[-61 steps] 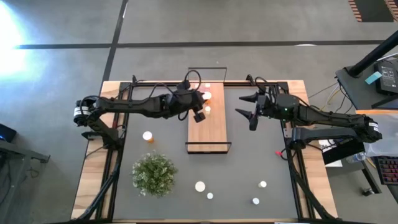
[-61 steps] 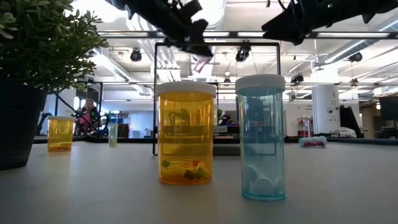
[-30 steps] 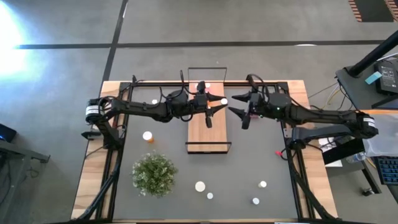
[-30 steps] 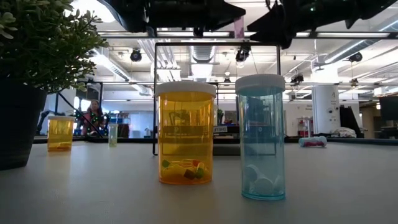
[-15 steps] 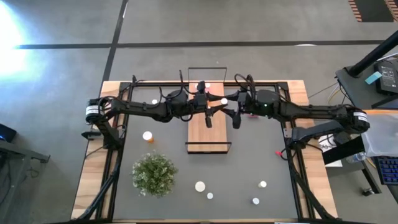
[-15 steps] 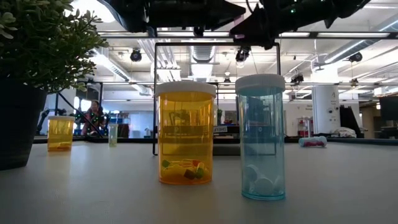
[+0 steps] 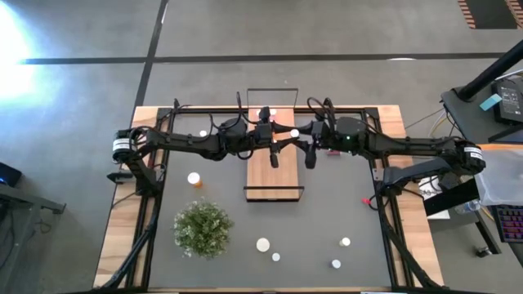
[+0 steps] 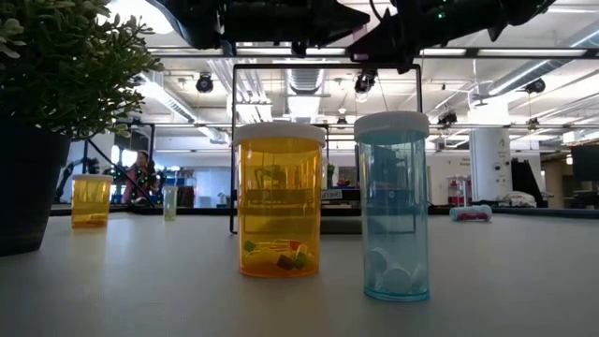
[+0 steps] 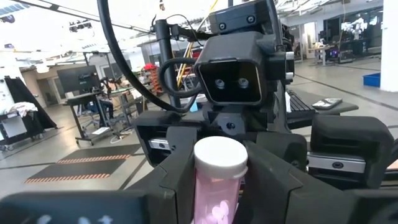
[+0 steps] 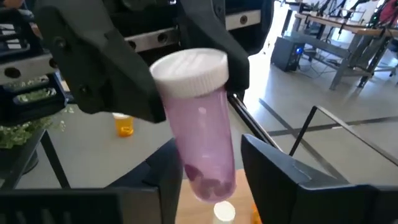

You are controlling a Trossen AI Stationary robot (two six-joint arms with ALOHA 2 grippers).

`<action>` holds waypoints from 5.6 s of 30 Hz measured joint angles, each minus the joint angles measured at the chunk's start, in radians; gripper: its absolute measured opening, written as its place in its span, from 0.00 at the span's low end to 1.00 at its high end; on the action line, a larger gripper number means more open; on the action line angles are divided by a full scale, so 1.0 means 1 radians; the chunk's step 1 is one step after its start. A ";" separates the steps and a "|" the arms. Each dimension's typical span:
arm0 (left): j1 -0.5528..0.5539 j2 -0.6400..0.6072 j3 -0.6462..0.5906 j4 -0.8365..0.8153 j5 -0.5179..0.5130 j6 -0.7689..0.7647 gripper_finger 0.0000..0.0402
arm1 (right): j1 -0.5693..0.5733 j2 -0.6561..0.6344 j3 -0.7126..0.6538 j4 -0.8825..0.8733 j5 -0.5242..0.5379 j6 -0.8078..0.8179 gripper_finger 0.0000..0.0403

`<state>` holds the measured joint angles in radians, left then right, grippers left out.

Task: Pick and place medicine bottles onto shelf by color
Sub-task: Put the pink pill bottle on the shelf aligned with the other pink pill bottles

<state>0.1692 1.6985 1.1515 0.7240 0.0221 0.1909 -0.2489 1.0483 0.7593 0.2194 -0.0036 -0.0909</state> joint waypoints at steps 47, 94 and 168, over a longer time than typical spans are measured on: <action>-0.001 -0.002 0.000 -0.029 -0.031 -0.053 0.46 | -0.001 -0.015 0.001 -0.004 0.007 0.003 0.24; 0.002 0.067 0.000 0.094 -0.035 -0.079 0.21 | 0.000 -0.032 0.002 -0.056 0.004 0.019 0.34; -0.050 0.066 0.000 -0.496 -0.031 -0.070 0.21 | 0.035 0.303 0.448 -0.845 -0.152 -0.172 0.39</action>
<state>0.1196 1.7649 1.1515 0.2278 -0.0090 0.1207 -0.2134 1.3514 1.2072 -0.6258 -0.1558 -0.2628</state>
